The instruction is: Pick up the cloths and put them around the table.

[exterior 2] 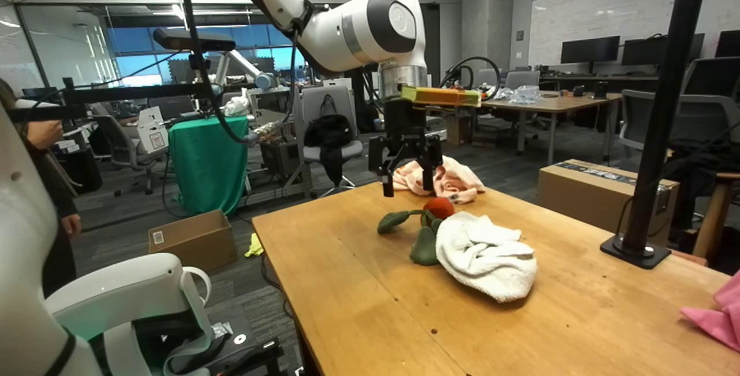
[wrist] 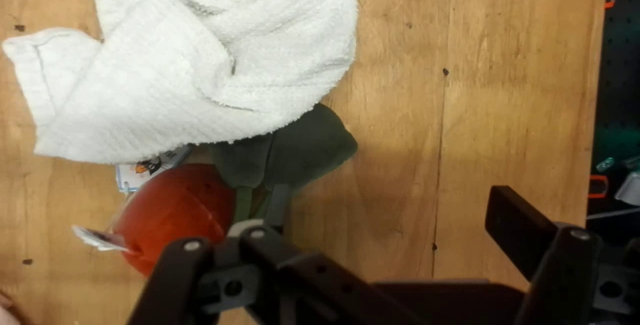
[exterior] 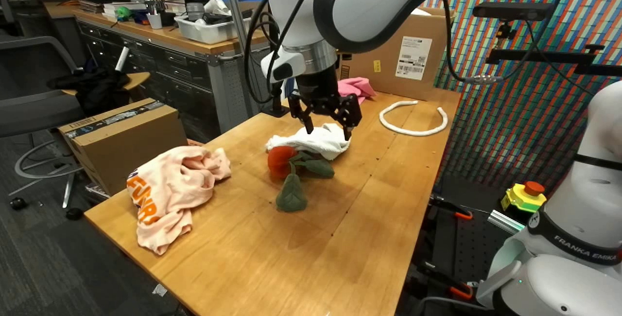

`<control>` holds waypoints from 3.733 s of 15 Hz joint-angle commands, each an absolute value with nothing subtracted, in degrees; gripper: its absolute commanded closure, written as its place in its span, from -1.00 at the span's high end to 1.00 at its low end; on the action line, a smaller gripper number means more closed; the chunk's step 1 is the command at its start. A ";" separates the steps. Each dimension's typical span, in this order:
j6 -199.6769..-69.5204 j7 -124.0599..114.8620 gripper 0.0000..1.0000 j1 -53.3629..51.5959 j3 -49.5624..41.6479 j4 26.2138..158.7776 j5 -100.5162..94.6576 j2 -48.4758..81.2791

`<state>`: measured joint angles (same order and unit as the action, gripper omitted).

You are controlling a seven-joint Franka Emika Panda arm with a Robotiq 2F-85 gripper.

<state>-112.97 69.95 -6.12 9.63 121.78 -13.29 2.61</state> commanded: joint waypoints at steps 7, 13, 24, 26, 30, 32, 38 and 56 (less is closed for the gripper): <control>-127.51 71.90 1.00 -6.46 8.75 121.46 -15.09 4.32; -130.57 71.52 1.00 -5.76 7.75 119.02 -17.71 9.21; -131.47 70.90 1.00 -2.12 3.70 116.61 -19.92 15.38; -131.29 70.85 1.00 -1.65 3.62 116.77 -19.53 15.63; -130.36 71.52 1.00 -0.88 3.99 117.45 -17.64 15.60; -130.32 71.93 1.00 -0.63 4.20 117.81 -16.40 15.82; -130.32 72.03 0.47 -0.33 4.35 118.85 -13.81 16.26; -131.31 54.56 -0.94 -0.88 -1.52 116.80 -29.52 16.12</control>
<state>-131.06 59.79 -0.70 -0.17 118.11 -25.60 16.33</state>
